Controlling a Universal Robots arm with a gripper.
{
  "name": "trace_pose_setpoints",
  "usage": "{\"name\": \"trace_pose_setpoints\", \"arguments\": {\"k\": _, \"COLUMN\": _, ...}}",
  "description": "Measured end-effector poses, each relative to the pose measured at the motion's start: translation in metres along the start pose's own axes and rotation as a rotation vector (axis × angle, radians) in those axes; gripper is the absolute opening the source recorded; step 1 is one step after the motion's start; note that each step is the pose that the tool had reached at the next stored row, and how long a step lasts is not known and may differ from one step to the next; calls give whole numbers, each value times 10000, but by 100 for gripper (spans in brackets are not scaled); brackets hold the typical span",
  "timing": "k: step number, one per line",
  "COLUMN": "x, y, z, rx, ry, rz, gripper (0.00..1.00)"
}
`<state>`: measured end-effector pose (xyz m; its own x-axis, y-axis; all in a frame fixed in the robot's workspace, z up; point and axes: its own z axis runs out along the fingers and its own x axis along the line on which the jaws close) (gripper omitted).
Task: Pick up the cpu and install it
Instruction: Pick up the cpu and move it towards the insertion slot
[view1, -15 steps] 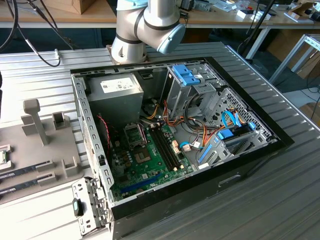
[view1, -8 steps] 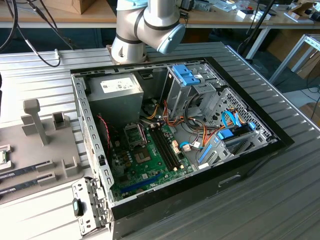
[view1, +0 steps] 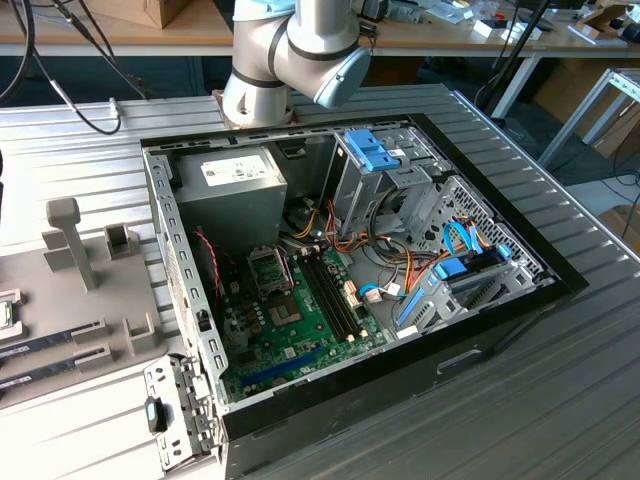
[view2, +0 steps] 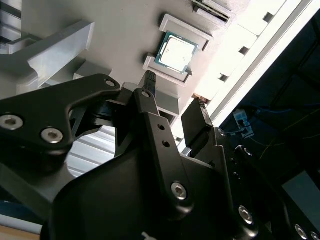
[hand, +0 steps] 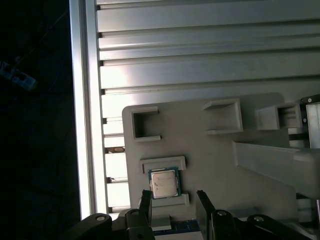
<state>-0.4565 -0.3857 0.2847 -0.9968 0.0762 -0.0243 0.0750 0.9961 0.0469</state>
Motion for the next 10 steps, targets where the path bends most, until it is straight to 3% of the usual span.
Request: {"name": "trace_pose_setpoints", "arguments": {"k": 10, "x": 15, "y": -2, "z": 12, "rx": 0, "ry": 1, "rz": 0, "gripper": 48}}
